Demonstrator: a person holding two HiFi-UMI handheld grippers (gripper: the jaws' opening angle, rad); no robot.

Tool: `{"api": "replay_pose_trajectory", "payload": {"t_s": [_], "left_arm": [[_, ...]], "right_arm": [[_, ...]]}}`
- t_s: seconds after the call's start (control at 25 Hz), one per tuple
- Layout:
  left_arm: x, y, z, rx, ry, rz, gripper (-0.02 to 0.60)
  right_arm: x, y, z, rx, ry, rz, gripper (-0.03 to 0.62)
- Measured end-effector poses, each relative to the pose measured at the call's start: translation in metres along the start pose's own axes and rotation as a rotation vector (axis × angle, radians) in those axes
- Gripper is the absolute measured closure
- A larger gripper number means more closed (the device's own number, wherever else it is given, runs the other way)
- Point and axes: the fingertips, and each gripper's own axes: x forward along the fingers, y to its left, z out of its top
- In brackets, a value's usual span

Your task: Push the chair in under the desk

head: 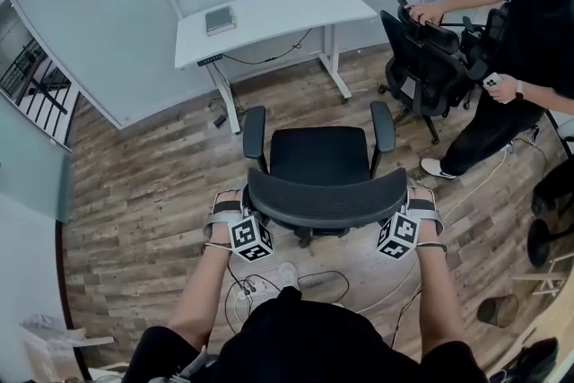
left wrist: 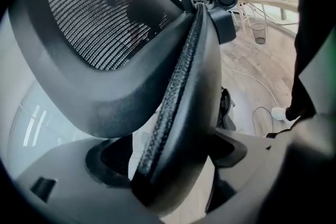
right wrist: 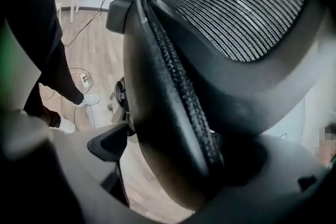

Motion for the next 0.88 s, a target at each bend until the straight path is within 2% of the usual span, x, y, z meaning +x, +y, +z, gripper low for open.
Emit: {"api": "replay_pose_trajectory", "payload": {"t_s": [0.28,0.88], "left_arm": [[0.008,0.002,-0.003,0.015,0.011,-0.028,0.137],[0.039,0.034,-0.006,0.008,0.002,0.002,0.138]], "right_arm": [[0.007,-0.006,0.002,0.009,-0.003,-0.011,0.06],[0.039,-0.036,0.013,0.021,-0.009,-0.03,0.06]]}}
